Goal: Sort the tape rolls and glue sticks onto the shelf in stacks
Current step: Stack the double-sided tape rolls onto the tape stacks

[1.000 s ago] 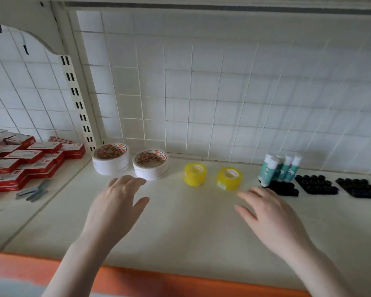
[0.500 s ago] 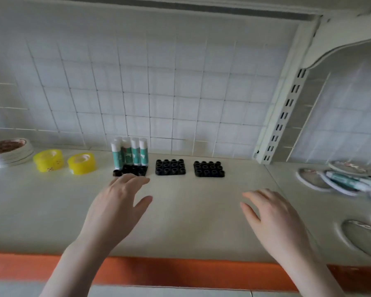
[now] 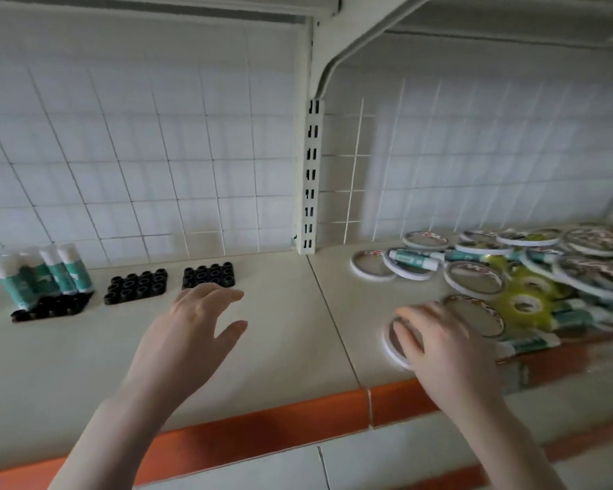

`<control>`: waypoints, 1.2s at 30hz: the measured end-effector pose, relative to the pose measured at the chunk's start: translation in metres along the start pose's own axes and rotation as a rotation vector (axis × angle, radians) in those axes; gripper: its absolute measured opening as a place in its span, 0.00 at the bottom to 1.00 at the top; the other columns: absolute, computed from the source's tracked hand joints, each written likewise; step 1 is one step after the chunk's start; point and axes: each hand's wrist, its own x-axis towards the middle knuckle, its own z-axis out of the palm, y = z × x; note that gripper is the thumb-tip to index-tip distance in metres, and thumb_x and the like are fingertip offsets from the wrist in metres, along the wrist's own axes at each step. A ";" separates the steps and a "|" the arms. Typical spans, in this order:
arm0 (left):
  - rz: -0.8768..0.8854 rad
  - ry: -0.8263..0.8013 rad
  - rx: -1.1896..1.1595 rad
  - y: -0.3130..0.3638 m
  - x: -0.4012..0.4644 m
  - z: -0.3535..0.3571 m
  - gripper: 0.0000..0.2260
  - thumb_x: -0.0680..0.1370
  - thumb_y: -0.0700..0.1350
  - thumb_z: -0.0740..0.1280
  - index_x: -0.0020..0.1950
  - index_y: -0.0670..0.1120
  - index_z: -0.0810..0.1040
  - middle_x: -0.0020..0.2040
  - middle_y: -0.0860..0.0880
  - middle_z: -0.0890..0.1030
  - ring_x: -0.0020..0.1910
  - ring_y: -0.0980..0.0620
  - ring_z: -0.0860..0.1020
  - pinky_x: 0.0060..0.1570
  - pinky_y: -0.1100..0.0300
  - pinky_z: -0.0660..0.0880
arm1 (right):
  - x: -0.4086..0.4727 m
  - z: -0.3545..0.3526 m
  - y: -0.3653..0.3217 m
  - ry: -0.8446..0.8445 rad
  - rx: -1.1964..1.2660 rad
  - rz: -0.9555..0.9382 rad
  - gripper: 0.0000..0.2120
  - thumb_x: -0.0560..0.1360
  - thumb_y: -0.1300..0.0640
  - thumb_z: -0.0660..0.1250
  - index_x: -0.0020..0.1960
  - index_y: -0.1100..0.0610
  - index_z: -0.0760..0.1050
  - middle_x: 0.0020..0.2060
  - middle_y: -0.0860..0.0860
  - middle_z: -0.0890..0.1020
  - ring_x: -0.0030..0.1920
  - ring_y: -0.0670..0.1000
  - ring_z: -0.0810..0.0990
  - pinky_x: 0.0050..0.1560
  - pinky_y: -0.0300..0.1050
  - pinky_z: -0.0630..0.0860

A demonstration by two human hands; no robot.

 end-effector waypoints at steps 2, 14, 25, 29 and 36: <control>0.016 -0.007 -0.007 0.023 0.004 0.010 0.16 0.74 0.50 0.69 0.61 0.51 0.77 0.59 0.52 0.77 0.58 0.50 0.74 0.50 0.54 0.74 | 0.001 -0.008 0.025 0.032 -0.004 -0.013 0.06 0.66 0.63 0.75 0.42 0.60 0.81 0.35 0.53 0.81 0.36 0.57 0.80 0.34 0.47 0.77; -0.083 -0.007 -0.034 0.177 0.003 0.093 0.15 0.75 0.51 0.67 0.62 0.52 0.76 0.58 0.56 0.76 0.59 0.54 0.73 0.50 0.63 0.67 | 0.013 -0.039 0.184 -0.050 0.127 -0.167 0.04 0.68 0.63 0.73 0.42 0.60 0.81 0.37 0.52 0.82 0.36 0.56 0.80 0.34 0.48 0.78; -0.099 -0.122 0.023 0.217 -0.002 0.108 0.19 0.70 0.57 0.60 0.54 0.51 0.81 0.52 0.57 0.78 0.53 0.54 0.75 0.47 0.58 0.72 | 0.013 -0.028 0.198 -0.176 0.320 -0.363 0.03 0.70 0.59 0.69 0.41 0.57 0.81 0.34 0.48 0.80 0.37 0.51 0.78 0.37 0.44 0.77; -0.115 -0.183 0.037 0.227 0.001 0.112 0.14 0.73 0.59 0.66 0.53 0.53 0.80 0.54 0.59 0.77 0.55 0.56 0.74 0.49 0.61 0.71 | 0.016 -0.025 0.192 -0.169 0.341 -0.376 0.02 0.69 0.59 0.71 0.40 0.57 0.81 0.34 0.48 0.80 0.36 0.51 0.77 0.37 0.44 0.76; -0.108 -0.270 0.112 0.231 0.010 0.110 0.14 0.72 0.60 0.67 0.53 0.55 0.79 0.53 0.57 0.77 0.51 0.56 0.75 0.48 0.61 0.71 | 0.018 -0.019 0.189 -0.172 0.359 -0.362 0.04 0.70 0.58 0.68 0.39 0.58 0.81 0.33 0.47 0.80 0.36 0.50 0.77 0.37 0.45 0.77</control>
